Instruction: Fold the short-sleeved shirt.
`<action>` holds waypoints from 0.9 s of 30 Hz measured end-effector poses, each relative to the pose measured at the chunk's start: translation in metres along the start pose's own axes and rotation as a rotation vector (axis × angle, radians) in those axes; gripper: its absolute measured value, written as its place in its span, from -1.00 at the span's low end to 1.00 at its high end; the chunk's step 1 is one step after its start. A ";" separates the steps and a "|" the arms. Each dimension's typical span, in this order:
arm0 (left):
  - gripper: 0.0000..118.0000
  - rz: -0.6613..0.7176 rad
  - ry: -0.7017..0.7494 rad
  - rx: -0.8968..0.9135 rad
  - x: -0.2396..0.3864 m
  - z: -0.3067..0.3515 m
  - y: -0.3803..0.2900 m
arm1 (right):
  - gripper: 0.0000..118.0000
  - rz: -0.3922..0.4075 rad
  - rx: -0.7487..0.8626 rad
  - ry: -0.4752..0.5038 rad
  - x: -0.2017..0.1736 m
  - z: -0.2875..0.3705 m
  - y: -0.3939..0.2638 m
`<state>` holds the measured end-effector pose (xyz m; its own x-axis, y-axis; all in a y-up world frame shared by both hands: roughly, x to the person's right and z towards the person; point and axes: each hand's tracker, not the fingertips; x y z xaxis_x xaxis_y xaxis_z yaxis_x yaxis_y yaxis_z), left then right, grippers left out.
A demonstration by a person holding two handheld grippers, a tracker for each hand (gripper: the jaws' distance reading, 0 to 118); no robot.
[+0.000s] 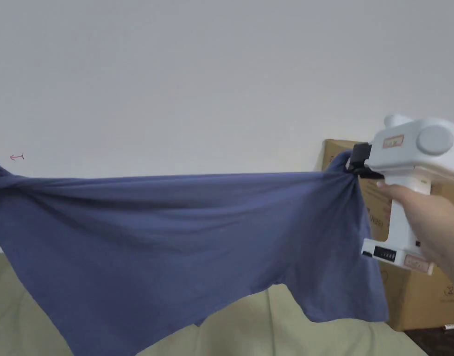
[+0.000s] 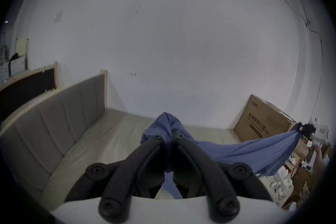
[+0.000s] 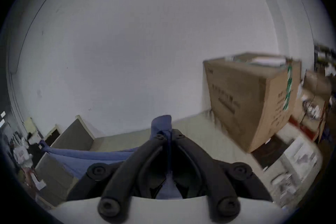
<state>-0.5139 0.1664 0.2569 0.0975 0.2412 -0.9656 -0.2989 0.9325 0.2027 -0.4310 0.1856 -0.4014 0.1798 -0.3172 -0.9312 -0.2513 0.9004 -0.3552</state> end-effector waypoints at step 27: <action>-0.91 0.050 0.065 -0.876 -0.124 0.116 -0.396 | -0.98 -0.005 -0.862 -0.114 0.166 0.115 -0.419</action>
<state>-0.2977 -0.2012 0.3151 0.0188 0.2352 -0.9718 -0.9248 0.3734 0.0725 -0.1867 -0.2101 -0.3981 0.2652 -0.2476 -0.9318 -0.8748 0.3446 -0.3406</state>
